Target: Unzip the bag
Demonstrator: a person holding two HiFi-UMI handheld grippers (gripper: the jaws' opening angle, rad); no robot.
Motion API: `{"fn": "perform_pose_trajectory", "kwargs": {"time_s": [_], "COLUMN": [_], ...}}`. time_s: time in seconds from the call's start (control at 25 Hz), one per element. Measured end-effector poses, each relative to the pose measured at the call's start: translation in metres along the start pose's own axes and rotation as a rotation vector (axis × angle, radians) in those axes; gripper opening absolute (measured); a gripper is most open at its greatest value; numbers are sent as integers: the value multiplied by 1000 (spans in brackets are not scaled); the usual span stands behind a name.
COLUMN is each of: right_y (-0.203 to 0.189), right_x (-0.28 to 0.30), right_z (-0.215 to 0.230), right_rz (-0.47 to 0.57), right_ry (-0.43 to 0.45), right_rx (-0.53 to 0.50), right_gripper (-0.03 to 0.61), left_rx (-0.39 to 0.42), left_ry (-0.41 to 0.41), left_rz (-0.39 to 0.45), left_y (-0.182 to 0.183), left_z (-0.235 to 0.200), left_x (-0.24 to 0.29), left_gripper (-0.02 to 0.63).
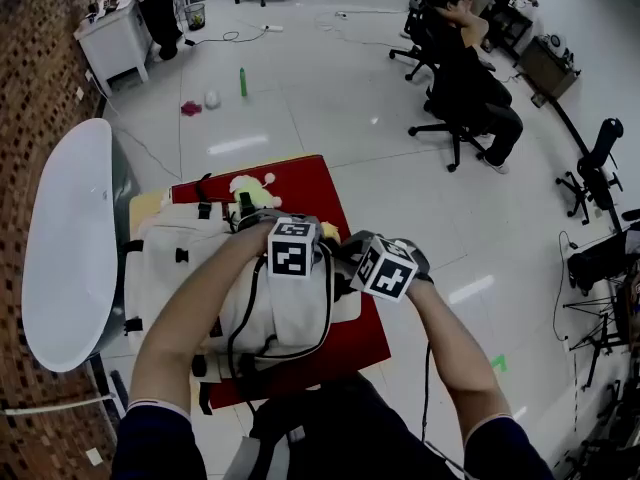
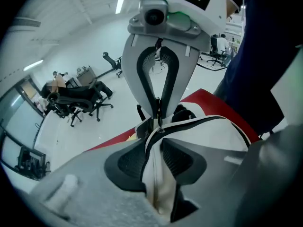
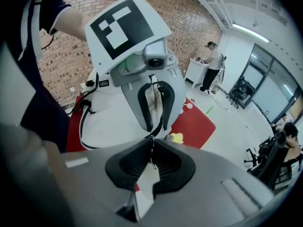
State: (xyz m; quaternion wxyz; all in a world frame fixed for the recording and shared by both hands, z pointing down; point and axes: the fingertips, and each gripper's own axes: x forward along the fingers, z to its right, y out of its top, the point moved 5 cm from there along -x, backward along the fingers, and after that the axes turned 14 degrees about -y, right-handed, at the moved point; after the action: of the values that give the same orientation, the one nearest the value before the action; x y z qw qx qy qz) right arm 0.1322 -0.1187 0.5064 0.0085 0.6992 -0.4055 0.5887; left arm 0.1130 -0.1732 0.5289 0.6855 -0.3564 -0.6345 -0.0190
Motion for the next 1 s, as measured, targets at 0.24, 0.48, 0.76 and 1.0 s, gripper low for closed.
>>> {"fn": "perform_pose_trajectory", "kwargs": {"time_s": [0.24, 0.48, 0.76, 1.0], "right_y": [6, 16, 10, -7], "right_x": [16, 28, 32, 14], "right_z": [23, 55, 48, 17], "right_rz": [2, 24, -10, -37], "right_ry": [-32, -67, -28, 4], "right_rx": [-2, -12, 16, 124], "right_gripper": [26, 26, 25, 25], "left_rx": [-106, -192, -240, -246], "left_ry": [-42, 26, 36, 68], "left_rz": [20, 53, 80, 89], "left_y": [-14, -26, -39, -45], "left_z": [-25, -56, -69, -79], "left_x": [0, -14, -19, -25], "left_gripper": [94, 89, 80, 78]}}
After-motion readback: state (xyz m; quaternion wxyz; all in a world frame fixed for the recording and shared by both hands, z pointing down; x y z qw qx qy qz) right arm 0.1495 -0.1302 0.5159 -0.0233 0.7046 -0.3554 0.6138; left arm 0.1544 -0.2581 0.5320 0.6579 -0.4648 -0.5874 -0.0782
